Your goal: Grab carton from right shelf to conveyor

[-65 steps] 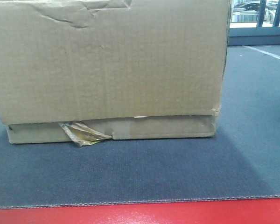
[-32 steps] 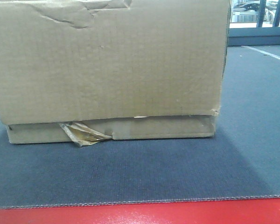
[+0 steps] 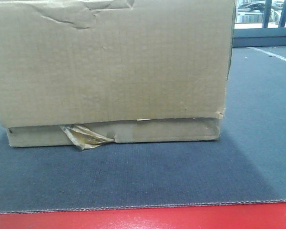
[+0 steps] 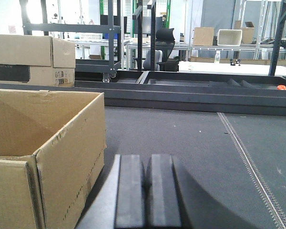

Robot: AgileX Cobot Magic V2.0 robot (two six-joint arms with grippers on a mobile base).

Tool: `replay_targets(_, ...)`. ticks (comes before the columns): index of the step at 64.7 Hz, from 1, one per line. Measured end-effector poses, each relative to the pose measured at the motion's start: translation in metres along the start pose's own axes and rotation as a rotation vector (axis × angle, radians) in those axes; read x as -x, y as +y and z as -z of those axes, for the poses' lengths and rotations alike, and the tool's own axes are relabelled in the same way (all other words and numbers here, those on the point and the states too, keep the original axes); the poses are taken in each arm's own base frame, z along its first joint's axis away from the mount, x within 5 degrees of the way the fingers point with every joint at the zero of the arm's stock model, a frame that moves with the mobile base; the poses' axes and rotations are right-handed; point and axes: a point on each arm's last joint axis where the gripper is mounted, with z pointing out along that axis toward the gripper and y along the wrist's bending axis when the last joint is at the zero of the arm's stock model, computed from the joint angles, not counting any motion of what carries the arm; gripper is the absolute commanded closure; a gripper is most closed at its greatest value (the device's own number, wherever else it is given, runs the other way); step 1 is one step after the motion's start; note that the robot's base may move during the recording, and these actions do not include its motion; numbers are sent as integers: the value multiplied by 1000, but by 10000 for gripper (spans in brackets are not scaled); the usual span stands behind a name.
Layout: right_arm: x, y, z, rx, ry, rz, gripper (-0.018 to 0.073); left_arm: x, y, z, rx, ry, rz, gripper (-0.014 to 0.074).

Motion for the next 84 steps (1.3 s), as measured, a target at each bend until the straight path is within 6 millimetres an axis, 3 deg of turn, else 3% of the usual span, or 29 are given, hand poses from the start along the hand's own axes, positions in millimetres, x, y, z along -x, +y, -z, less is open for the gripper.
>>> replay_targets(43, 0, 0, 0, 1, -4, 0, 626, -6, 0, 8, -21, -43, 20, 606)
replay_targets(52, 0, 0, 0, 1, -3, 0, 626, -28, 1, 10, -31, -96, -12, 606)
replay_targets(71, 0, 0, 0, 1, -3, 0, 626, -103, 3, -12, -6, -248, -44, 606)
replay_targets(77, 0, 0, 0, 1, -5, 2, 626, -119, 3, -19, -9, -273, -42, 606)
replay_targets(84, 1, 0, 0, 1, -8, 2, 626, -124, 3, -22, -9, -262, -44, 606)
